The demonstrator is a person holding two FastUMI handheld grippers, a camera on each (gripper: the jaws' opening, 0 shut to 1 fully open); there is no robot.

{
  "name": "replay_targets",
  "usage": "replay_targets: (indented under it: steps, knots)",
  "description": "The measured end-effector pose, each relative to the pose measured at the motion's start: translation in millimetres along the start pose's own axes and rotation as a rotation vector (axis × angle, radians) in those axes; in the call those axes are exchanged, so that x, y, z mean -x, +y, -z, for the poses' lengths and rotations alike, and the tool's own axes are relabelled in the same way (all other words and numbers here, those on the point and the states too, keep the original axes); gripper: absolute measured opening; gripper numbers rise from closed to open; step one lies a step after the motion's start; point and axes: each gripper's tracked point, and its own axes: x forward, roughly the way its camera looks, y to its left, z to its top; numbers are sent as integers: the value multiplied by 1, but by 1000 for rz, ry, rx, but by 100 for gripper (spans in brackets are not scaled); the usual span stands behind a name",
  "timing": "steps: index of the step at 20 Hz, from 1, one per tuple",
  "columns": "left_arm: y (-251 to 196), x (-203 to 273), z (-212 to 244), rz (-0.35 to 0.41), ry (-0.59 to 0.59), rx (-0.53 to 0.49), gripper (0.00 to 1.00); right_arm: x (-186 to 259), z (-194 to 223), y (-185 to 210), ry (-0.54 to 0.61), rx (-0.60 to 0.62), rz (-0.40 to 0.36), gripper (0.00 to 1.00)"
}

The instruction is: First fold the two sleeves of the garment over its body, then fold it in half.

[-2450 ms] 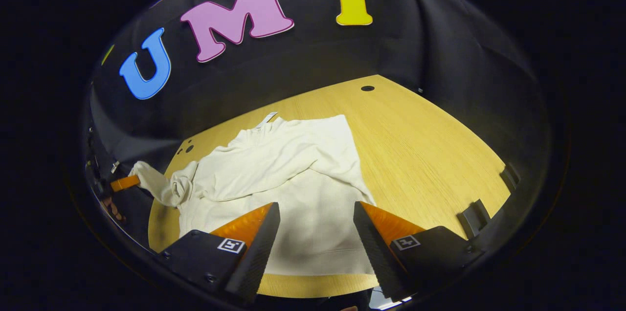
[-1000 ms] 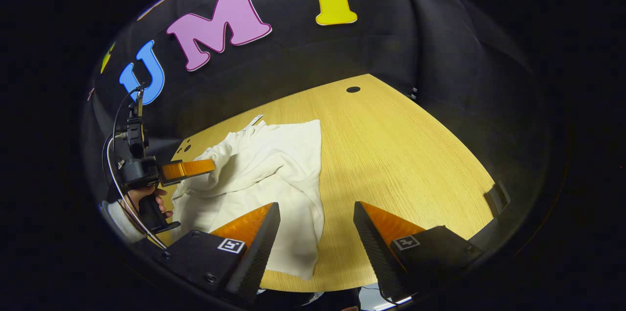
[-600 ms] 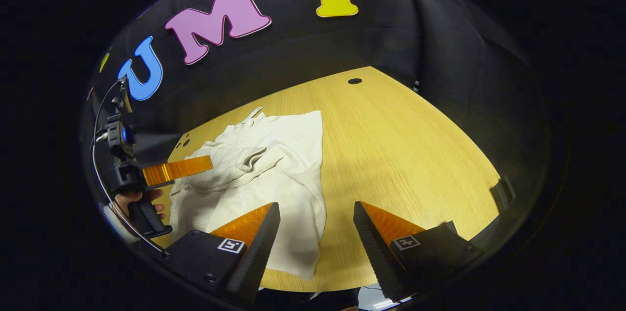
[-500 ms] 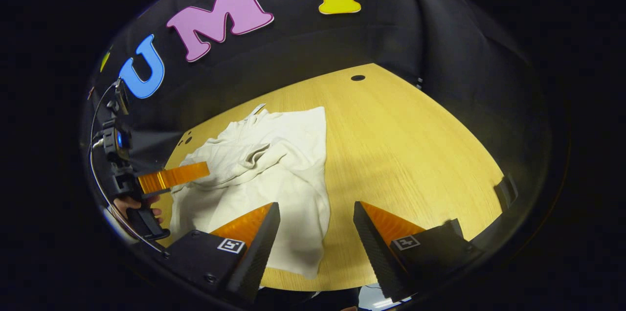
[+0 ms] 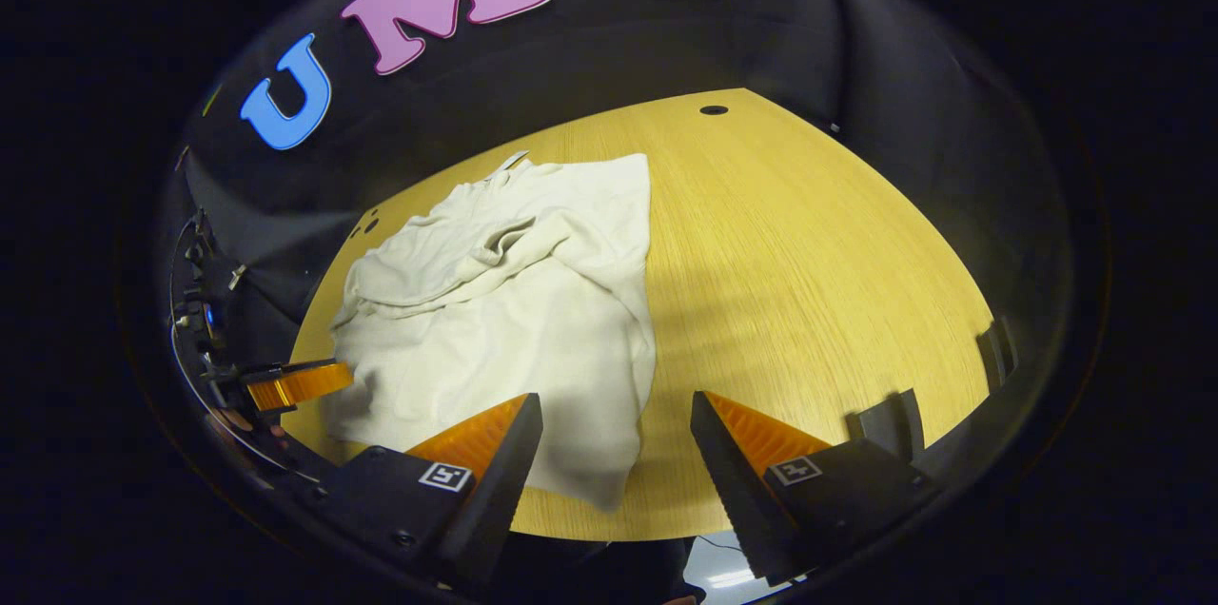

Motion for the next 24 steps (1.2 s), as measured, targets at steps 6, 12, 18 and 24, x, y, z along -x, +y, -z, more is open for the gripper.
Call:
replay_targets:
  steps: [6, 12, 18, 24]
  knots:
    - [61, 21, 37, -144, 55, 86, 84, -8, 20, -5, 59, 34, 28, 99]
    - [87, 15, 60, -191, 110, 122, 84, -21, 38, -5, 114, 63, 47, 99]
    - [92, 0, 66, -239, 137, -3, 82, -47, 43, 1, 138, 189, 94, 98]
    - [82, -8, 63, -181, 64, -107, 78, -56, 45, 25, 162, 276, 31, 78]
